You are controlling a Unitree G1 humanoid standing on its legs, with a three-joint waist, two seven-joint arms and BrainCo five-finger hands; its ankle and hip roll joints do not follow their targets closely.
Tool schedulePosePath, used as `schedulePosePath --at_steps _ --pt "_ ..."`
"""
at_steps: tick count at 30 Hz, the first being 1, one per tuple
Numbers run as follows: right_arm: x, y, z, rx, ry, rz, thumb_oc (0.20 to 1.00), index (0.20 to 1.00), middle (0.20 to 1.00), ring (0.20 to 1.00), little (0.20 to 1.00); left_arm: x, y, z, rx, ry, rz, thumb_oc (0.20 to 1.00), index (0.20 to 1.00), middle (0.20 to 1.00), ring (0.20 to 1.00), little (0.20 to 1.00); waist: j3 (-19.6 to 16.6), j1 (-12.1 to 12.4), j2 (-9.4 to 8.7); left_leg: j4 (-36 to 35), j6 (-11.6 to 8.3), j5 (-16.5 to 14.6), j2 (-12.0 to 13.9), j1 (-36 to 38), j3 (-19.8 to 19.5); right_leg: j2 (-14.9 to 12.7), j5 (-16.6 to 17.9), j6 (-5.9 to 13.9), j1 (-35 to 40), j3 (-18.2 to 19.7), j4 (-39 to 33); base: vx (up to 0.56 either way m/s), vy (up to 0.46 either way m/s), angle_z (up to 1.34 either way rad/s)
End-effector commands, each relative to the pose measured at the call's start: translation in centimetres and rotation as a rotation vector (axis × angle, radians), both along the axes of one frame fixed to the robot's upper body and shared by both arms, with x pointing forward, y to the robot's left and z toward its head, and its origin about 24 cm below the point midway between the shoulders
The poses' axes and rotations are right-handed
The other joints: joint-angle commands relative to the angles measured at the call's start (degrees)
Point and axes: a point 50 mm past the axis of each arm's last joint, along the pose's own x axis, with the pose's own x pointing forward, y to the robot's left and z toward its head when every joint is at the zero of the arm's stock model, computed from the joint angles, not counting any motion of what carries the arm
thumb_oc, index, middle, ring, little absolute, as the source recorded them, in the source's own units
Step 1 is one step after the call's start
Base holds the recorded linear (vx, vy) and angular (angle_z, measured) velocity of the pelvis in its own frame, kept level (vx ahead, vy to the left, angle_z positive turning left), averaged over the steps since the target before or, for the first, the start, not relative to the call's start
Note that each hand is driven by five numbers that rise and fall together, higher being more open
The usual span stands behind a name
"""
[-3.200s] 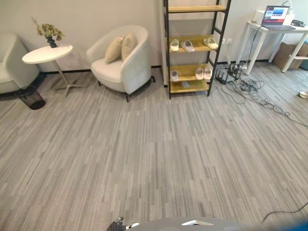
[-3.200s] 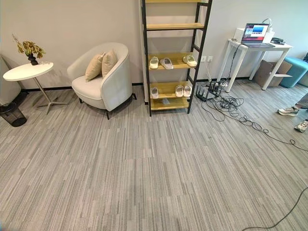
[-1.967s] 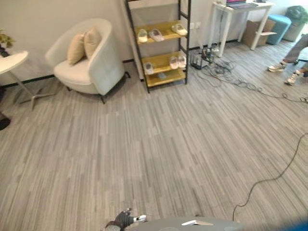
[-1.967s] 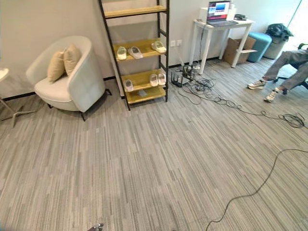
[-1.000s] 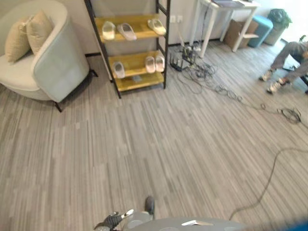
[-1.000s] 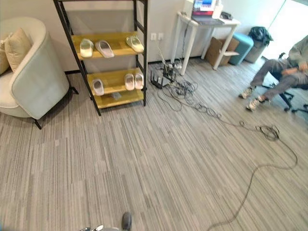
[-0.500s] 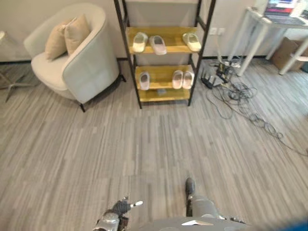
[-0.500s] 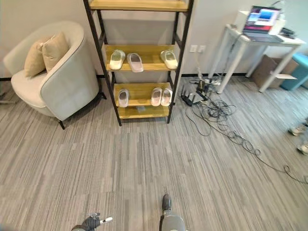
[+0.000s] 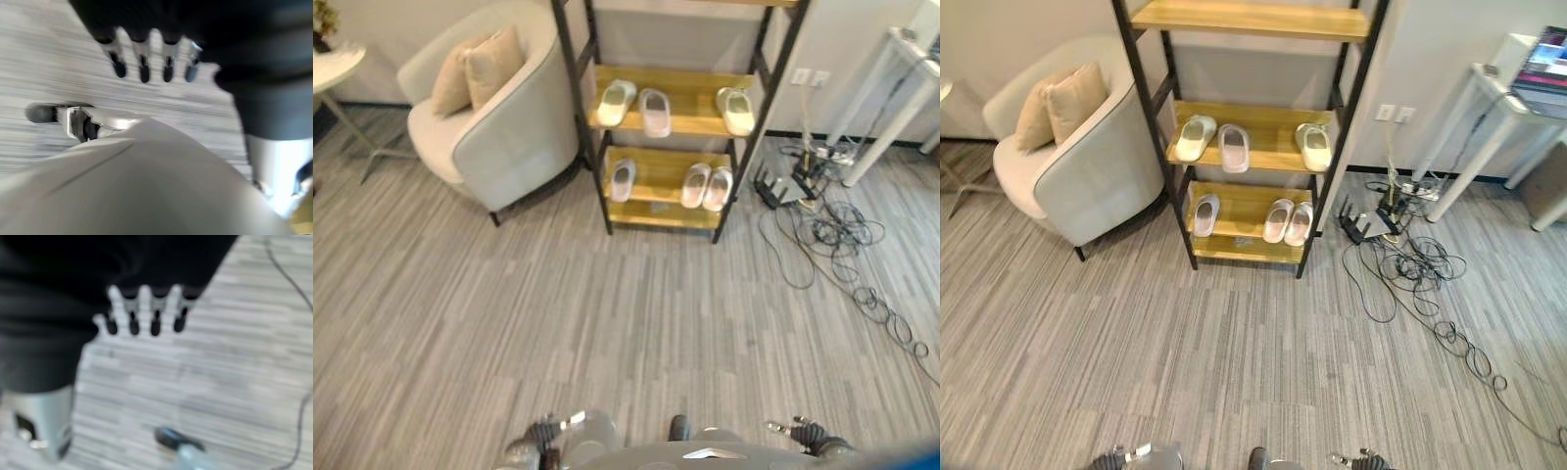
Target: Arrange the slippers neatly on the shoe rack.
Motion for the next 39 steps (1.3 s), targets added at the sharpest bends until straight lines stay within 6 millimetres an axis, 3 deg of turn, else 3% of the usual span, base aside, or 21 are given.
schedulePosePath --at_steps 1,5,6,8,11,16,17,18,19,20,21,23,24,27,28,31,35,36,39 --pt "-1.6 -0.7 -0.1 -0.044 0.011 0.017 1.000 1.000 1.000 1.000 1.000 1.0 -1.9 -0.1 -0.025 -0.037 -0.039 1.000 1.000 1.000 1.000 1.000 -1.1 2.0 3.05 -29.8 -0.79 7.3 2.6 3.9 1.0 -2.8 -0.2 8.78 0.6 5.6 3.4 0.45 0.130 -0.46" --pt "-1.8 -0.3 -0.3 -0.042 0.022 0.026 1.000 1.000 1.000 1.000 1.000 1.1 -1.9 -0.1 -0.021 -0.034 -0.035 1.000 1.000 1.000 1.000 1.000 -0.9 2.8 2.69 -36.5 -1.55 9.5 3.4 2.8 0.9 -3.3 -2.2 9.40 4.2 6.3 2.9 0.40 0.141 -0.33" --pt "-2.0 0.2 -0.5 -0.033 0.034 0.040 1.000 1.000 1.000 1.000 1.000 0.1 -2.0 -0.4 -0.029 0.006 -0.009 1.000 1.000 1.000 1.000 1.000 -2.2 3.6 2.85 -38.5 -1.83 10.2 4.1 3.1 1.1 -3.7 -3.1 10.44 6.7 7.3 2.6 0.46 0.219 -0.55" --pt "-2.6 0.4 -0.7 -0.029 0.055 0.046 1.000 1.000 1.000 1.000 1.000 -1.4 -1.6 -0.8 -0.025 0.051 0.018 1.000 1.000 1.000 1.000 1.000 -3.4 4.1 2.74 -37.7 -2.03 12.1 3.7 3.8 0.4 -4.7 -2.9 11.20 7.4 8.1 3.2 0.43 0.220 -0.53" --pt "-3.1 1.0 -0.9 -0.015 0.071 0.050 1.000 1.000 1.000 1.000 1.000 -2.7 -1.3 -1.1 -0.020 0.097 0.028 1.000 1.000 1.000 1.000 1.000 -4.4 4.7 1.84 -34.7 -1.47 11.0 2.7 3.7 0.8 -6.2 -1.6 12.41 7.6 8.7 4.3 0.25 0.167 -0.17" --pt "-3.1 1.0 -0.9 -0.015 0.071 0.050 1.000 1.000 1.000 1.000 1.000 -2.7 -1.3 -1.1 -0.020 0.097 0.028 1.000 1.000 1.000 1.000 1.000 -4.4 4.7 1.84 -34.7 -1.47 11.0 2.7 3.7 0.8 -6.3 -1.6 12.41 7.6 8.7 4.3 0.13 0.131 0.21" --pt "-3.3 1.7 -1.2 0.017 0.082 0.042 1.000 1.000 1.000 1.000 1.000 -1.7 -0.4 -0.6 0.030 0.073 -0.018 1.000 1.000 1.000 1.000 1.000 -4.7 4.3 0.30 -30.1 3.59 3.5 -2.1 7.6 3.2 -11.9 15.8 15.68 -0.4 8.6 22.6 0.64 0.660 0.15" --pt "-3.3 1.7 -1.1 0.016 0.081 0.048 1.000 1.000 1.000 1.000 1.000 -1.2 -0.4 -0.5 0.039 0.061 -0.043 1.000 1.000 1.000 1.000 1.000 -4.5 3.7 0.92 -30.6 4.18 2.7 -2.4 9.2 3.1 -12.1 16.8 15.29 -2.1 7.9 25.7 0.64 0.660 0.00" --pt "-3.3 1.7 -1.1 0.016 0.081 0.048 1.000 1.000 1.000 1.000 1.000 -1.2 -0.4 -0.5 0.039 0.061 -0.043 1.000 1.000 1.000 1.000 1.000 -4.5 3.7 0.91 -30.6 4.18 2.7 -2.4 9.2 3.1 -12.1 16.7 15.29 -2.1 7.9 25.8 0.37 0.235 0.05" --pt "-3.5 1.7 -1.2 0.012 0.082 0.060 1.000 1.000 1.000 1.000 1.000 0.5 -0.3 0.1 0.068 0.013 -0.114 1.000 1.000 1.000 1.000 1.000 -3.6 1.7 2.56 -32.7 4.90 0.9 -3.1 13.9 2.1 -12.9 15.0 13.87 -7.1 4.3 28.2 0.28 0.146 0.28" --pt "-3.5 1.7 -1.2 0.011 0.082 0.060 1.000 1.000 1.000 1.000 1.000 0.5 -0.3 0.1 0.068 0.013 -0.114 1.000 1.000 1.000 1.000 1.000 -3.4 1.5 2.47 -32.7 4.87 0.8 -3.3 14.1 1.9 -13.0 14.7 13.85 -6.8 4.1 28.4 0.39 0.161 0.57" --pt "-3.5 1.6 -1.1 0.006 0.079 0.060 1.000 1.000 1.000 1.000 1.000 1.4 -0.5 0.4 0.075 -0.019 -0.144 1.000 1.000 1.000 1.000 1.000 -2.8 0.4 2.81 -33.4 4.48 -0.6 -3.6 16.5 1.0 -13.4 10.5 13.00 -9.0 0.8 22.8 0.27 -0.049 0.77" --pt "-3.3 1.6 -1.1 0.006 0.075 0.060 1.000 1.000 1.000 1.000 1.000 1.7 -0.7 0.4 0.072 -0.031 -0.156 1.000 1.000 1.000 1.000 1.000 -2.1 -0.7 2.29 -33.0 3.85 -1.7 -4.0 17.5 0.2 -13.9 9.8 13.71 -9.3 -0.2 16.6 0.23 -0.103 0.50" --pt "-3.5 1.6 -1.1 0.005 0.079 0.058 1.000 1.000 1.000 1.000 1.000 1.8 -0.9 0.4 0.075 -0.030 -0.176 1.000 1.000 1.000 1.000 1.000 -1.7 -1.2 2.21 -33.2 3.46 -2.4 -3.9 18.7 -0.3 -13.9 10.1 14.15 -9.3 -0.2 12.8 0.19 -0.133 0.24" --pt "-3.8 1.6 -1.2 0.006 0.087 0.062 1.000 1.000 1.000 1.000 1.000 1.7 -1.3 0.3 0.072 -0.035 -0.198 1.000 1.000 1.000 1.000 1.000 -1.5 -2.1 1.99 -33.6 2.43 -4.0 -3.2 21.1 -0.9 -15.0 12.2 15.58 -11.0 -0.6 6.6 0.20 -0.156 0.28" --pt "-4.5 1.4 -1.2 0.006 0.103 0.053 1.000 1.000 1.000 1.000 1.000 1.3 -1.4 0.2 0.064 -0.026 -0.203 1.000 1.000 1.000 1.000 1.000 -1.3 -2.5 1.56 -32.9 1.72 -5.1 -3.0 22.5 -1.7 -15.1 13.1 16.08 -10.7 1.0 5.5 0.18 -0.193 0.12" --pt "-5.4 1.1 -1.3 0.005 0.128 0.037 1.000 1.000 1.000 1.000 1.000 0.3 -1.3 -0.1 0.056 0.002 -0.192 1.000 1.000 1.000 1.000 1.000 -2.6 -2.4 1.17 -33.6 0.85 -5.5 -2.0 23.9 -1.9 -14.6 12.7 15.92 -8.5 1.1 3.7 0.13 -0.195 0.31" --pt "-5.7 0.8 -1.3 -0.001 0.137 0.030 1.000 1.000 1.000 1.000 1.000 -0.5 -1.3 -0.4 0.051 0.026 -0.183 1.000 1.000 1.000 1.000 1.000 -3.7 -2.2 1.30 -34.3 -0.03 -5.0 -0.7 24.2 -2.0 -13.4 11.9 15.52 -7.1 0.8 2.6 0.11 -0.214 -0.09" --pt "-4.9 0.7 -1.1 -0.004 0.102 0.033 1.000 1.000 1.000 1.000 1.000 -1.3 -1.3 -0.6 0.045 0.049 -0.168 1.000 1.000 1.000 1.000 1.000 -4.2 -2.1 1.86 -35.3 -0.90 -4.2 1.1 24.6 -2.3 -12.1 10.5 14.90 -6.7 0.6 2.9 0.08 -0.213 -0.03"
